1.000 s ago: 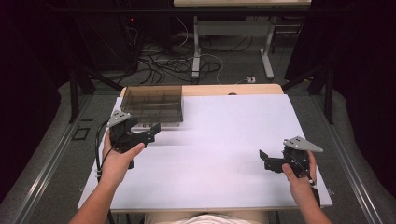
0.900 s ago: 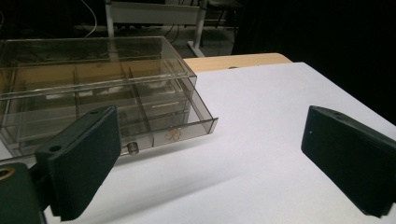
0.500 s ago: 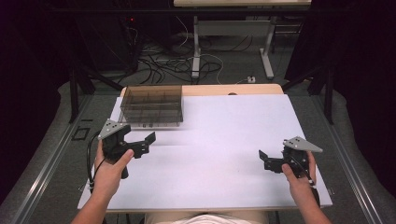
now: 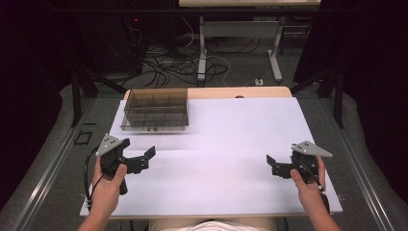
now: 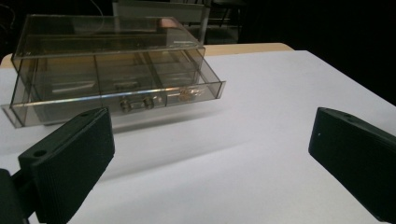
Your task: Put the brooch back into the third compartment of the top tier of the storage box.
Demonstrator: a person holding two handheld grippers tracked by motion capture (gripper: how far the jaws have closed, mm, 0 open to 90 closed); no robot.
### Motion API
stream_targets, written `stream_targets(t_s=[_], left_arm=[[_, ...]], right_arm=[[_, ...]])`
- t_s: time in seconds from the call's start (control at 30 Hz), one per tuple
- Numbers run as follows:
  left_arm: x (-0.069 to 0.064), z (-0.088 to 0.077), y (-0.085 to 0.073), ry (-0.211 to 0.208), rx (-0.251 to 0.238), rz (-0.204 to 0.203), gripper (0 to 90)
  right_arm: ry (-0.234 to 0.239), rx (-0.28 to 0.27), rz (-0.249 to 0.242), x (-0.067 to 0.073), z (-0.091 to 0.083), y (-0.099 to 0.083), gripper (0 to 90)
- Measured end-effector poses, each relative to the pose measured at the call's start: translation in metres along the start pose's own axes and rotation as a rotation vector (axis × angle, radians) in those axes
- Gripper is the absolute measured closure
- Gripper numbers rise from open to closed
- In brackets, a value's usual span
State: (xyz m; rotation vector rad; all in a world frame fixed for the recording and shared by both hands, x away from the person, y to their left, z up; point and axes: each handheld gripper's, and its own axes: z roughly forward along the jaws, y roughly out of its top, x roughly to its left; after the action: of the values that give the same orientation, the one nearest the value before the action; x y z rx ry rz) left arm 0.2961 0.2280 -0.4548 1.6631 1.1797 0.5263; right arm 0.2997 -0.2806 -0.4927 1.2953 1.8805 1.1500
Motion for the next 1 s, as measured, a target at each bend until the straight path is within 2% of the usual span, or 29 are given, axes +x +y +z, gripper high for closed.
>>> stream_targets(t_s=[0.3,0.47,0.6,0.9,1.0], left_arm=[[0.01,0.0,-0.02,0.012,0.019,-0.032,0.2],[0.017,0.0,-0.027,0.023,0.009,-0.047,0.2],[0.026,0.002,-0.034,0.046,0.03,-0.044,0.1],[0.037,0.005,-0.044,0.056,0.035,-0.083,0.1],[0.038,0.005,-0.045,0.062,0.036,-0.068,0.2]], right_arm=[[-0.004,0.01,0.002,-0.001,0.0,-0.001,0.0],[-0.003,0.009,-0.005,-0.001,0.001,-0.001,0.0],[-0.001,0.008,-0.004,-0.002,0.002,-0.002,0.0],[-0.001,0.016,0.003,-0.002,0.003,-0.003,0.0],[0.001,0.018,0.0,-0.002,0.004,-0.003,0.0]])
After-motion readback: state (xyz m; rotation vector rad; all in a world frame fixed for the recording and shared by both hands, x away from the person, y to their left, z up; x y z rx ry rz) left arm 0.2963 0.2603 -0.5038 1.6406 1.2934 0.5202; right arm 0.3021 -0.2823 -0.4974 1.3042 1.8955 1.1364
